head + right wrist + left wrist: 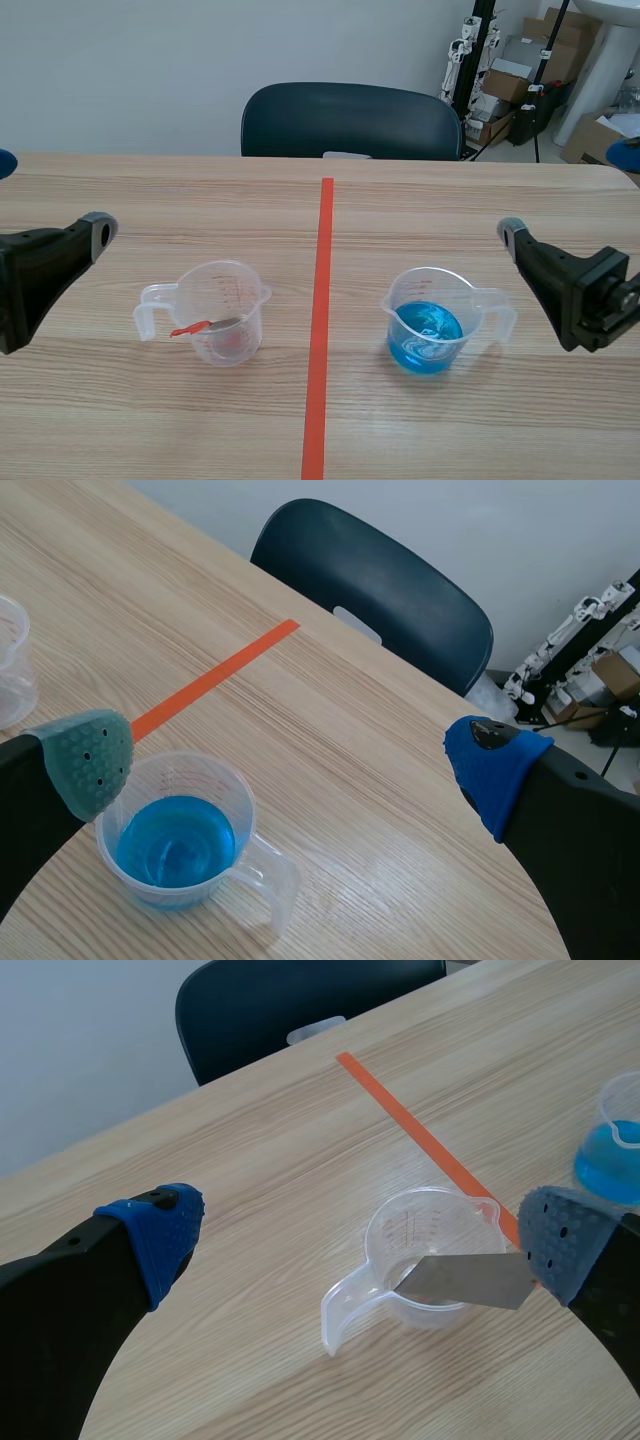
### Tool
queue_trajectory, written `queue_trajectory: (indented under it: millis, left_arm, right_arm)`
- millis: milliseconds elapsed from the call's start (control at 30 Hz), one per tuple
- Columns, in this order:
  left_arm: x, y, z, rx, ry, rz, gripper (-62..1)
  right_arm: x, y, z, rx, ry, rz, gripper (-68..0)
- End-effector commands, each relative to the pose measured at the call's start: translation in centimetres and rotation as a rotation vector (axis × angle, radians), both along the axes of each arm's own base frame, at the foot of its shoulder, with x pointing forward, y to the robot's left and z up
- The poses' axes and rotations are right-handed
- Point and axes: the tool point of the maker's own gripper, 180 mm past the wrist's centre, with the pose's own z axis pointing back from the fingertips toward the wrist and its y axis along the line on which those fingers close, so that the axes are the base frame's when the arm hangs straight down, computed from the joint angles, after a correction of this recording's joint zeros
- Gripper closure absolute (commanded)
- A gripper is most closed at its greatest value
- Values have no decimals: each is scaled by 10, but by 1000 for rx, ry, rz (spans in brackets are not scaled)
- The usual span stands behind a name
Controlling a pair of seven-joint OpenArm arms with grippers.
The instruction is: Do the redox reaction experiment. lift the metal plate out of the left beaker
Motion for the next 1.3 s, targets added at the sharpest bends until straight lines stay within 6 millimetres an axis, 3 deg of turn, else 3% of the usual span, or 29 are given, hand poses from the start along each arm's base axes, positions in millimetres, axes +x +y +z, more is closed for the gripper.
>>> queue_trajectory:
  millis: [0, 700, 1267]
  left_arm:
    - [3, -2, 9, -11, -26, -4, -623]
    - [3, -1, 5, 8, -5, 0, -623]
    - [2, 0, 2, 11, 12, 2, -623]
  right_arm:
    - [1, 1, 7, 13, -25, 1, -679]
    - [1, 3, 12, 24, -48, 14, -679]
    - [2, 33, 15, -5, -64, 158, -679]
